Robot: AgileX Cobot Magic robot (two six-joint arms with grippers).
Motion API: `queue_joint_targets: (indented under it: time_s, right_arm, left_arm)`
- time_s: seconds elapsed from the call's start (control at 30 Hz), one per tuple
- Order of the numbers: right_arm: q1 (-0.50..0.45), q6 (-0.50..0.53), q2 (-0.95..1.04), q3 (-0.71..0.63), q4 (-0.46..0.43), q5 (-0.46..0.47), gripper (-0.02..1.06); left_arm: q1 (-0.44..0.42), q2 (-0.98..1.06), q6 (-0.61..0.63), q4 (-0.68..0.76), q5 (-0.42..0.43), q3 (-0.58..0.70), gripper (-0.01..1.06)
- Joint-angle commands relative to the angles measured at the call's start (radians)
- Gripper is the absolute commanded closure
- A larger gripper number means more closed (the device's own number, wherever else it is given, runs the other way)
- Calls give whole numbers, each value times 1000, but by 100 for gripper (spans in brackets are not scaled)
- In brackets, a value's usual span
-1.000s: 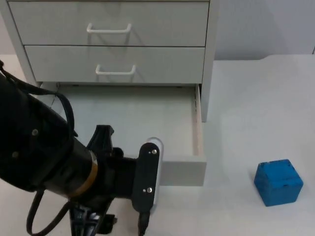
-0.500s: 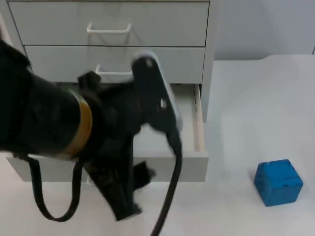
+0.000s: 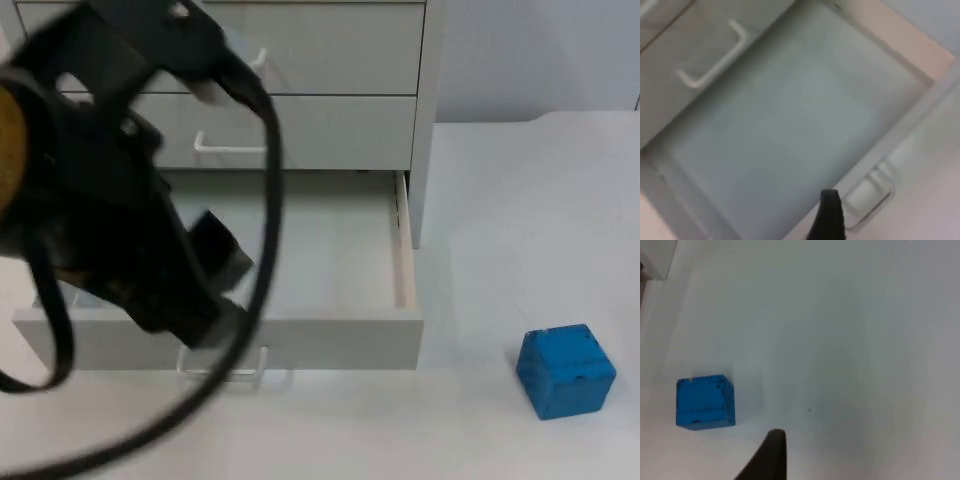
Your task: Open the drawer with the left hand, place the block into the drawer with the right hand, then close the drawer with the left hand.
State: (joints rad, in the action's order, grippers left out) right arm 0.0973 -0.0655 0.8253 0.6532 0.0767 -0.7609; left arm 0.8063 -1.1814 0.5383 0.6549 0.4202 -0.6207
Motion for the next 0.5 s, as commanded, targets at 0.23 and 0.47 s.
queue_joint_targets:
  time_s: [0.23,0.47]
  right_arm:
    - [-5,5,-4,-5,-12,1,0]
    - [-5,5,-4,-5,-16,2,0]
  left_arm:
    - [-425,162,-99,-186,16,-4,37]
    - [-828,235,-339,-583,55,-4,37]
